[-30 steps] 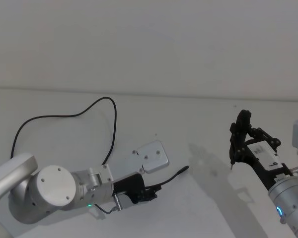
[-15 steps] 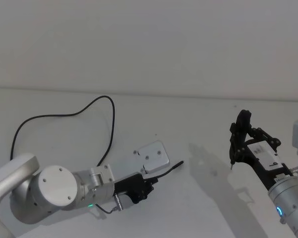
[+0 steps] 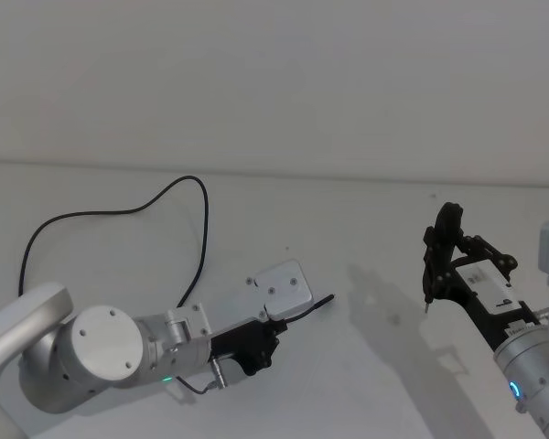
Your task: Pick up the data cable with the one hand.
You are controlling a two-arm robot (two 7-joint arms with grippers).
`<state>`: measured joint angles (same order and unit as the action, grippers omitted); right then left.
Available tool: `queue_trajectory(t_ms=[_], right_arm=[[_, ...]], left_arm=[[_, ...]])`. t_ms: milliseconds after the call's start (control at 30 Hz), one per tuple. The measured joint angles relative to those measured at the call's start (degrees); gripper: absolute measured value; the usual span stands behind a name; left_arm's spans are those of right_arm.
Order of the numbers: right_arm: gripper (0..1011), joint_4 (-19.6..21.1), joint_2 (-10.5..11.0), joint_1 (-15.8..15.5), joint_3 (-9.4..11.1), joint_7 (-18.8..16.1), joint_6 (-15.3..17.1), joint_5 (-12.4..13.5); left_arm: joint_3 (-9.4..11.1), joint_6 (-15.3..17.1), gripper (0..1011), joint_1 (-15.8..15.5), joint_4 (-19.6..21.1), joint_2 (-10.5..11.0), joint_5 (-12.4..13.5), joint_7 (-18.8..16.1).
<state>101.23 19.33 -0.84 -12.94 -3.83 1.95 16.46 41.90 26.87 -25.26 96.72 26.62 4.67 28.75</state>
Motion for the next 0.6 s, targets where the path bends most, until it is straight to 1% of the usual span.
queue_trajectory(t_ms=[100,233,433,533,600], right_arm=[[268,0.0,0.0,0.0,0.0,0.0,0.0,0.0],[268,0.5,0.1,-0.1,0.1,-0.1,-0.1,-0.1],[268,2.2,0.6,-0.2,0.3,-1.1,-0.4,-0.2],[268,4.1,1.0,-0.4,0.6,-2.0,-0.6,0.1],[268,4.9,1.1,-0.5,0.7,-2.4,-0.6,0.3]], left_arm=[[-0.1,-0.3,44,0.1,0.0,0.0,0.0,-0.1],[-0.6,-1.7,44,0.6,0.2,0.1,-0.1,-0.3],[-1.9,-5.8,44,2.0,1.4,0.8,-0.9,-0.8],[-3.0,-8.7,44,3.0,2.7,1.7,-1.7,-0.8],[-3.5,-9.8,44,3.5,3.2,2.1,-2.0,-0.8]])
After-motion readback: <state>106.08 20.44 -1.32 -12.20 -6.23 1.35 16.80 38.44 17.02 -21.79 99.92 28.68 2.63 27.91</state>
